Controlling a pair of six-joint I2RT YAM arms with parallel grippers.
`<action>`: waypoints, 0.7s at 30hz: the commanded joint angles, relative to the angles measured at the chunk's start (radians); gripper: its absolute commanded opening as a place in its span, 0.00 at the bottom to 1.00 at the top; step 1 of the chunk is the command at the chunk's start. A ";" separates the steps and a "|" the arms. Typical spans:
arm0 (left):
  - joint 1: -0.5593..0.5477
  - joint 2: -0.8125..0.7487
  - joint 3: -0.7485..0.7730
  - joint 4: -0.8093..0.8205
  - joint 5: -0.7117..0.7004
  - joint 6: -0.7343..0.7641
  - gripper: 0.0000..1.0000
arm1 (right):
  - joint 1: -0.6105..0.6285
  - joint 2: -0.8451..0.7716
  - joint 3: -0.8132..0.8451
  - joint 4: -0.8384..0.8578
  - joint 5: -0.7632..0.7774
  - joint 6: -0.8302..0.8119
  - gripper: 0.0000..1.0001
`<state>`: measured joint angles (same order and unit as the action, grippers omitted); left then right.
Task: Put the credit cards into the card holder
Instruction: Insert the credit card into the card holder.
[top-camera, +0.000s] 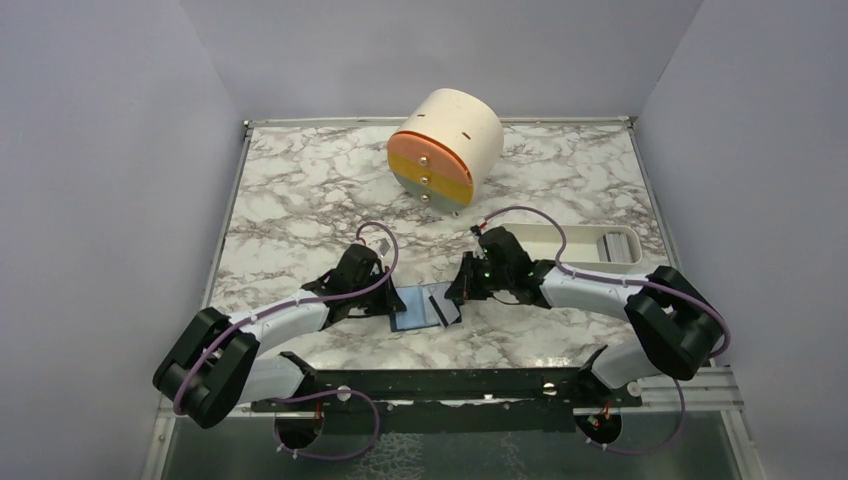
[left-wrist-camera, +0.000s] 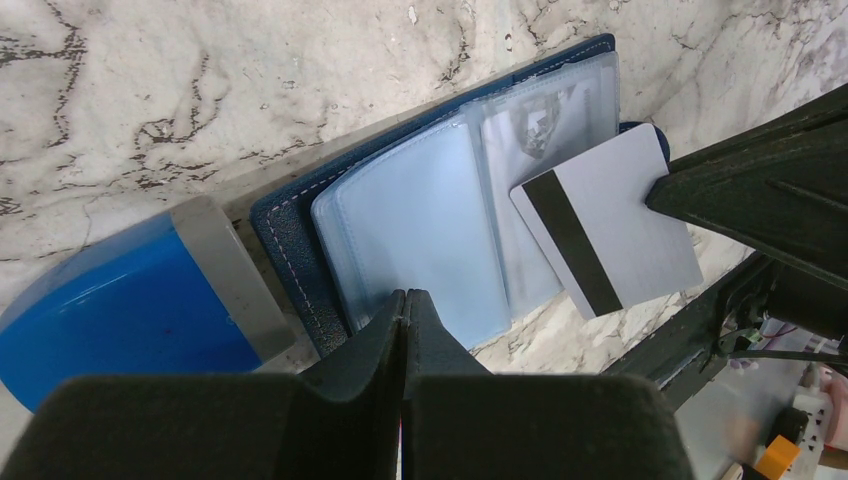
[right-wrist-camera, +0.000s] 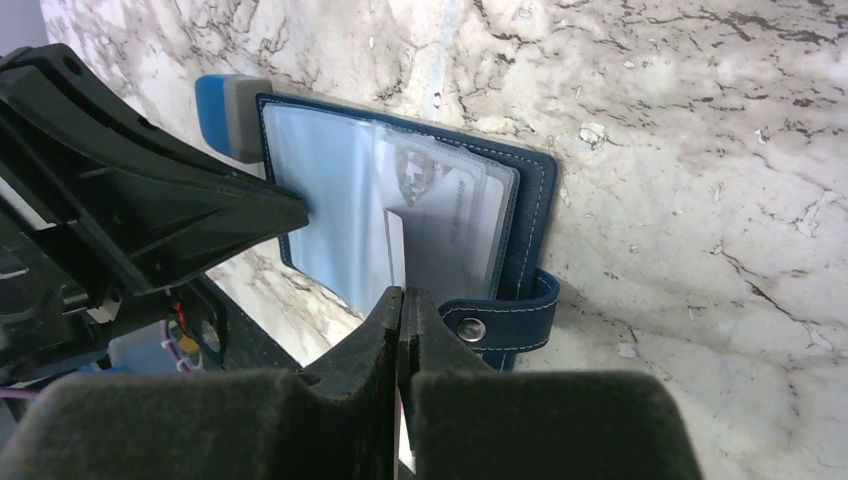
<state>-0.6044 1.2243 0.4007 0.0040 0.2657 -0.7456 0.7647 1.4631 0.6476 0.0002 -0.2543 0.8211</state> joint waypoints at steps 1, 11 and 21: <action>-0.003 -0.006 -0.020 -0.036 -0.005 0.010 0.00 | 0.009 0.013 -0.018 0.075 0.025 -0.047 0.01; -0.003 -0.014 -0.011 -0.052 -0.006 0.000 0.00 | 0.044 0.007 -0.047 0.186 0.083 -0.056 0.01; -0.003 -0.011 -0.019 -0.034 -0.005 -0.003 0.00 | 0.057 0.082 -0.061 0.280 0.067 -0.041 0.01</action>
<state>-0.6044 1.2175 0.4007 -0.0082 0.2653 -0.7506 0.8116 1.5131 0.5945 0.2157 -0.2031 0.7815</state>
